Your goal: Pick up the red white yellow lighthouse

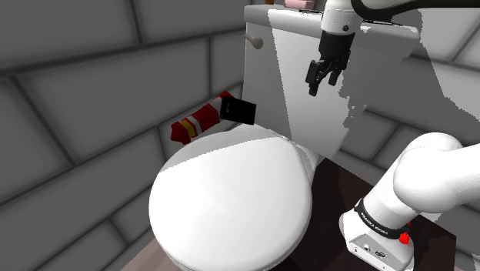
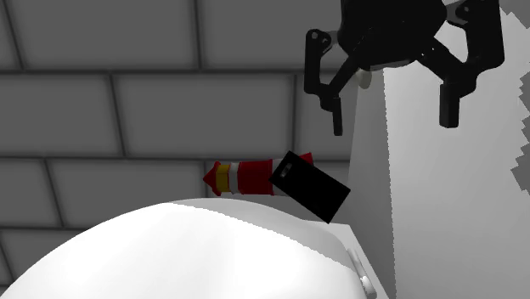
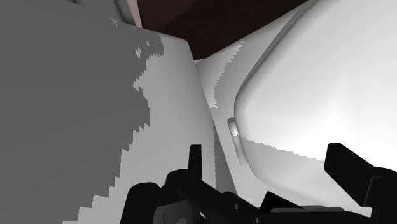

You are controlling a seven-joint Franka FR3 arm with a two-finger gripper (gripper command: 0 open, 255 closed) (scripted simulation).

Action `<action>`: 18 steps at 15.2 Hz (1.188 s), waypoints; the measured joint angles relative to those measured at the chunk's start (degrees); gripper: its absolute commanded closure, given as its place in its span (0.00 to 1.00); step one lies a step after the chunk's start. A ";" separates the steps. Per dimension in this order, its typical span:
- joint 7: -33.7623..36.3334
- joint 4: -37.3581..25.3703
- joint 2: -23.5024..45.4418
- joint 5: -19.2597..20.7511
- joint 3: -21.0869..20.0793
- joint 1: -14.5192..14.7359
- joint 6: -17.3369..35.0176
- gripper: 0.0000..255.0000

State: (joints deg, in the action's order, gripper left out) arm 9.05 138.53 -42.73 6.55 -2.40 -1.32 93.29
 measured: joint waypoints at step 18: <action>21.03 -0.72 19.98 -16.54 -9.23 3.72 23.23 0.00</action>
State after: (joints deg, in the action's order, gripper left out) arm 30.07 137.82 -22.75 -9.99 -11.63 2.41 116.53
